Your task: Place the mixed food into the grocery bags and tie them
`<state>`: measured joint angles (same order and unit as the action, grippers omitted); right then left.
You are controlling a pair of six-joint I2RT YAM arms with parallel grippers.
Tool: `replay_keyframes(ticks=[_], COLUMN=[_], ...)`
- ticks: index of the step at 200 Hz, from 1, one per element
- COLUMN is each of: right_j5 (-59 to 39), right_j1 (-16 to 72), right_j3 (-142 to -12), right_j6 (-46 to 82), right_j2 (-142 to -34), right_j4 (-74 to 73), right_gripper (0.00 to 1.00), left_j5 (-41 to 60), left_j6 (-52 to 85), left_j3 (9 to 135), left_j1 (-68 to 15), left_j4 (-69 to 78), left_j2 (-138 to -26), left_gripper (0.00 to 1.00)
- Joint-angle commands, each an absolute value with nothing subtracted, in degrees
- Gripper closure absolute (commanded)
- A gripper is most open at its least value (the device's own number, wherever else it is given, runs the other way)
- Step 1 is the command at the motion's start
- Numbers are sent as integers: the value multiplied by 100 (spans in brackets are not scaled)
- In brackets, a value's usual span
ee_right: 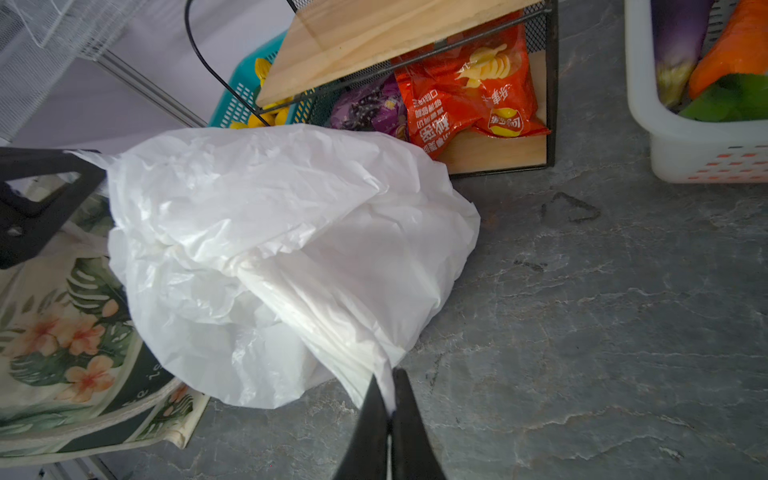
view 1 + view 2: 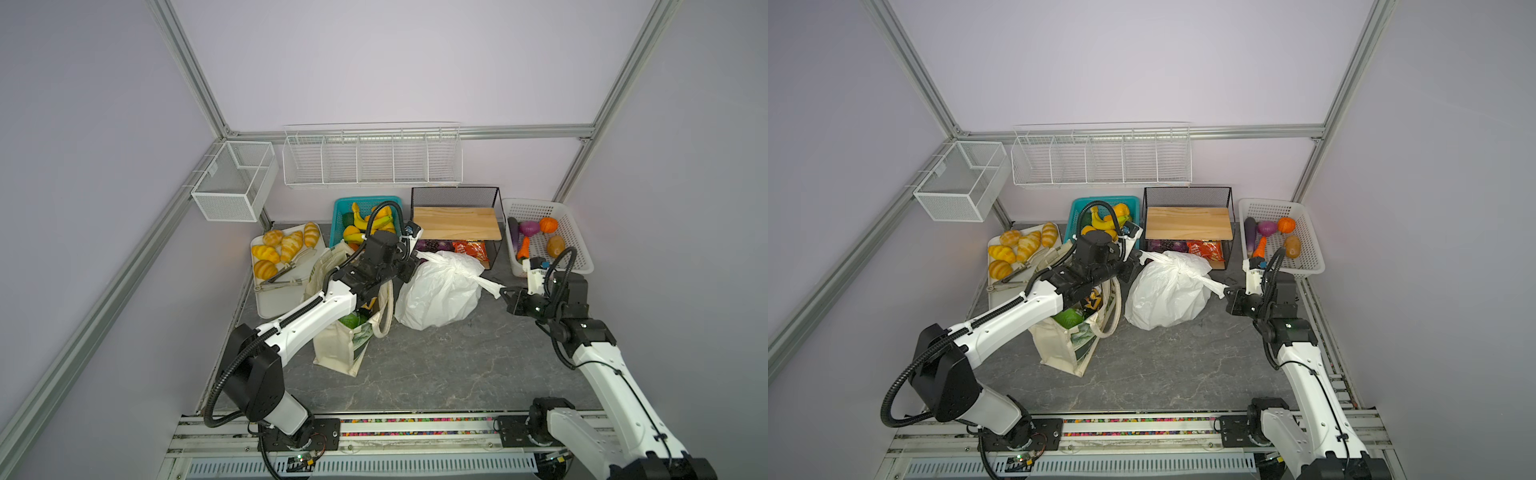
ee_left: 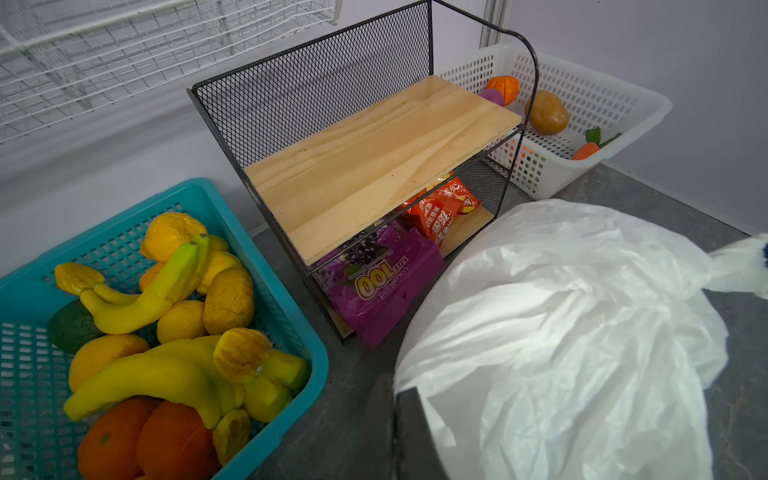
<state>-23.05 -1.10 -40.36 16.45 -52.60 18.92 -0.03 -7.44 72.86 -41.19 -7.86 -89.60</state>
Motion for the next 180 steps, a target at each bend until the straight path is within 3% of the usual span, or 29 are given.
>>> replay_keyframes(ticks=[1,38,72,101,132,180], right_j5=[-2299,-2716,-2143,-1847,-2846,-2801], right_j1=[-918,-1147,-454,-620,-1532,-1071], right_j3=[-3292,-2766,-3120,-3033,-2373,-2549], right_j6=[2150,2713,2463,2404,3083,3121], right_j2=[-5390,-5774,-5503,-5424,-5974,-5993], right_j4=[1672,668,992,1072,79,31], right_gripper=[94,94,94,94,94,94], left_j5=[-1345,-1579,-1522,-1992,-2005,-1748], left_j6=[-908,-947,-1110,-1229,-1090,-1060], left_j3=[7450,7750,7807,7797,7631,7654], left_j1=[-3885,-3990,-4210,-4219,-3911,-4097], left_j4=[-757,-817,-816,-792,-778,-818], left_j2=[-9362,-9771,-9580,-9656,-9972,-9910], left_gripper=[100,100,100,100,100,100])
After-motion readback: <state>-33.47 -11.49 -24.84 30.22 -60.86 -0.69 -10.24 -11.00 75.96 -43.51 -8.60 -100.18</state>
